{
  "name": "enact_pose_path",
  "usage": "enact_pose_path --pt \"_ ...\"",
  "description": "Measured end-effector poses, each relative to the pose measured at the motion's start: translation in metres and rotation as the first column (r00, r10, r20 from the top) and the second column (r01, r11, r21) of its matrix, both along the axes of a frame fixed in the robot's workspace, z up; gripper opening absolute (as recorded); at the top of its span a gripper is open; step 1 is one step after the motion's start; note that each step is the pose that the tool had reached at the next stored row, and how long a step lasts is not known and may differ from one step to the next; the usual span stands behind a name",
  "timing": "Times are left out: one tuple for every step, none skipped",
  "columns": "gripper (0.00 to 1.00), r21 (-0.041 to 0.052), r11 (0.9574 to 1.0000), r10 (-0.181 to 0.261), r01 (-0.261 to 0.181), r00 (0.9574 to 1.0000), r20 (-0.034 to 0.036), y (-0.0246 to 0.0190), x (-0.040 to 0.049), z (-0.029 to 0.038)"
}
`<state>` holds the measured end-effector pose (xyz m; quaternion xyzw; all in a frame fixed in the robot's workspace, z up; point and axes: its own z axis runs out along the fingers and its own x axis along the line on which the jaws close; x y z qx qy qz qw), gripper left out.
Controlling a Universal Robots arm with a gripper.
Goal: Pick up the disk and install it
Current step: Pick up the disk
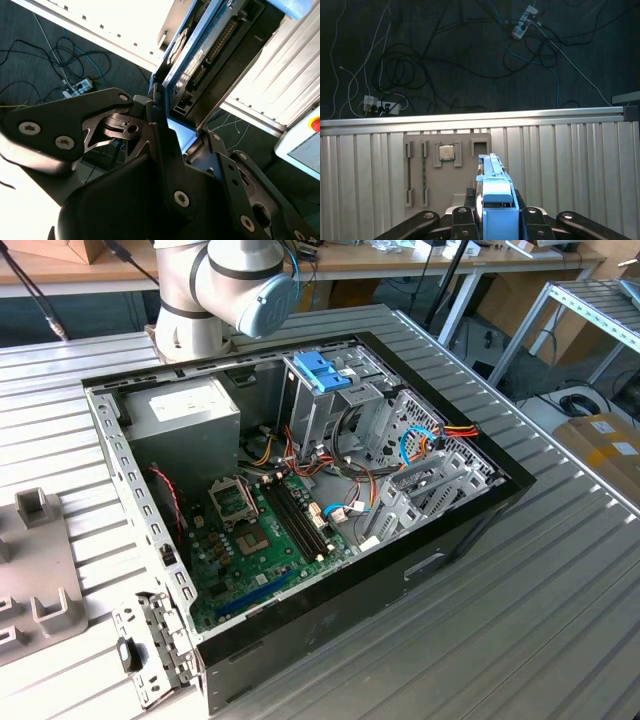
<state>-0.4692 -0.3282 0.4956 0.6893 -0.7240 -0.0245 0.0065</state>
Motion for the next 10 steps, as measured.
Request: enact_pose_path --pt "0.37 0.0 1.0 0.0 0.0 1.0 0.0 0.0 0.0 0.0006" --pt "0.37 0.0 1.0 0.0 0.0 1.0 0.0 0.0 0.0 0.0013" --pt "0.37 0.0 1.0 0.0 0.0 1.0 0.0 0.0 0.0 0.0019" --pt "0.37 0.0 1.0 0.0 0.0 1.0 0.0 0.0 0.0 0.0028" --pt "0.37 0.0 1.0 0.0 0.0 1.0 0.0 0.0 0.0 0.0034" --pt "0.37 0.0 1.0 0.0 0.0 1.0 0.0 0.0 0.0 0.0041" --pt "0.37 0.0 1.0 0.0 0.0 1.0 0.0 0.0 0.0 0.0047" --pt "0.37 0.0 1.0 0.0 0.0 1.0 0.0 0.0 0.0 0.0059" --pt "0.37 0.0001 1.0 0.0 0.0 1.0 0.0001 0.0 0.0 0.006" --pt "0.37 0.0 1.0 0.0 0.0 1.0 0.0001 0.0 0.0 0.0061"
